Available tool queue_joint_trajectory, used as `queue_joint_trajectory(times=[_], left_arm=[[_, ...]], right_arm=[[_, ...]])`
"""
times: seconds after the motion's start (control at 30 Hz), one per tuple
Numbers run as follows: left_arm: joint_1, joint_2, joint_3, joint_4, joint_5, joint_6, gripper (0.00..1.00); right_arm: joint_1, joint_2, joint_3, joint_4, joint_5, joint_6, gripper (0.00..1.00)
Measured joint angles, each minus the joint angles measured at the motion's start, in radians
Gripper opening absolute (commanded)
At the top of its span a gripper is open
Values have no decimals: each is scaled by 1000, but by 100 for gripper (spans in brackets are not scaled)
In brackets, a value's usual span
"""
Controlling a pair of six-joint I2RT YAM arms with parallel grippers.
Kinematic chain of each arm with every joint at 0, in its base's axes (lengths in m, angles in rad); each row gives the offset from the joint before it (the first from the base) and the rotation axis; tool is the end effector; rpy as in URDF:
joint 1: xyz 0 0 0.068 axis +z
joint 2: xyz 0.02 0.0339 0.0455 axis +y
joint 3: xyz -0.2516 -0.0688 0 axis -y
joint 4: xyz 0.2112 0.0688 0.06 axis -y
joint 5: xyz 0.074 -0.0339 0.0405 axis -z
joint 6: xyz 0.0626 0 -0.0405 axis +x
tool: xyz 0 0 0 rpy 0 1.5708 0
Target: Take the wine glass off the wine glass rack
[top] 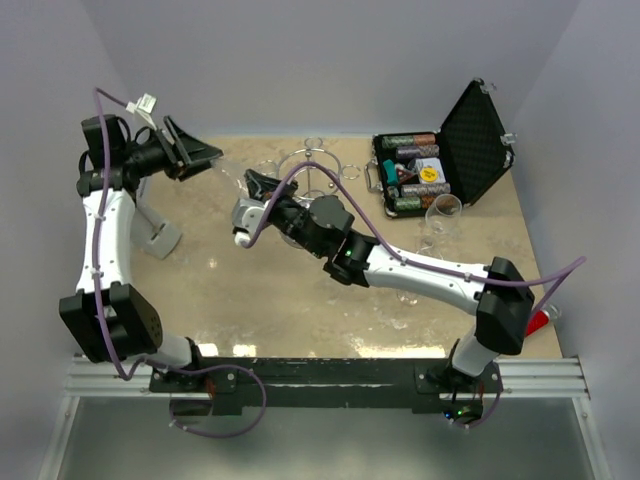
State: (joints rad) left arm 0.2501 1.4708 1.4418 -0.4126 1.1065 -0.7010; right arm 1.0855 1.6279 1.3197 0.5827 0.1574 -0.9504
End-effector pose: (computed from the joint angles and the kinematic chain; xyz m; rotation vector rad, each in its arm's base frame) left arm 0.3045 0.0200 0.3741 -0.2055 1.9940 -1.3880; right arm 0.1881 0.3356 0.3946 -1.0295 0.7934 0.0135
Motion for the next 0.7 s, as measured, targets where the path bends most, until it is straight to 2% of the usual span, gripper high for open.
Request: queue_joint_trajectory(times=[0.17, 0.37, 0.5, 0.63, 0.7], left_arm=[[21, -39, 30, -221, -34, 307, 72], [41, -45, 233, -578, -166, 726, 77], [8, -111, 365, -779, -234, 1115, 79], [-4, -169, 535, -845, -245, 1421, 82], [-4, -186, 562, -850, -231, 1511, 82]], right_arm=[[-9, 20, 35, -61, -32, 43, 0], [-10, 20, 85, -211, -136, 130, 0], [-61, 15, 179, -300, -149, 195, 0], [-128, -6, 310, -397, -154, 275, 0], [-146, -16, 351, -431, -159, 297, 0]])
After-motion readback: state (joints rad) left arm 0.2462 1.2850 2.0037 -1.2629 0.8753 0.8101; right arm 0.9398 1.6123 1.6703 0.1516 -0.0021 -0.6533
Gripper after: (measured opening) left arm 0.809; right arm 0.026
